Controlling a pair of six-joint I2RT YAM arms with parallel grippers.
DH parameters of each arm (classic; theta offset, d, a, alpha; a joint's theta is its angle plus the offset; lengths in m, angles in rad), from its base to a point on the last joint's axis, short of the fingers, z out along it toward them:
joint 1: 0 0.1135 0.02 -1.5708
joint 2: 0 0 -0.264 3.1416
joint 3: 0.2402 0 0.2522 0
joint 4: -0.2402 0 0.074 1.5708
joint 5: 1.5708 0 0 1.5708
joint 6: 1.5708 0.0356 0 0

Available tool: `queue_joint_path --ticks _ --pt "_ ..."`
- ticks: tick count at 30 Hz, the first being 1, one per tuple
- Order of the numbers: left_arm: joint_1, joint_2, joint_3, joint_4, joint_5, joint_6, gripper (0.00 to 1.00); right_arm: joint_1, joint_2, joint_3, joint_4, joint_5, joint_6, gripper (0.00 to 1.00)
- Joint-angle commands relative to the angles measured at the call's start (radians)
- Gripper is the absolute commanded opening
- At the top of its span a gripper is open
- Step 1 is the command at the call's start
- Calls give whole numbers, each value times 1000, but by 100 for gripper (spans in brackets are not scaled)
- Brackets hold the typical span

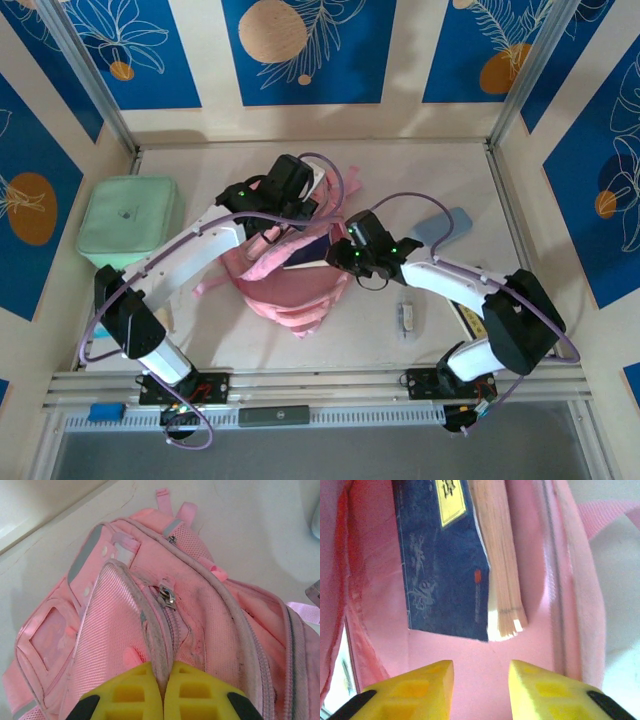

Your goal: Pack the student bag

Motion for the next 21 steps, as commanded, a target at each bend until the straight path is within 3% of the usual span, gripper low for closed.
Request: queue_joint_path --ticks 1,4,10,17,21 --pt "11 -64 7 113 4 -29 0 33 52 -15 0 -15 41 24" --pt "11 -62 17 99 26 -39 0 22 120 7 24 -4 59 10" --pt "12 -83 -17 122 55 -63 0 12 185 69 118 73 15 1" --pt "12 -72 -26 123 61 -73 0 1 192 91 135 84 -44 0" --pt "11 -76 -48 119 51 -95 0 0 92 27 82 10 -88 5"
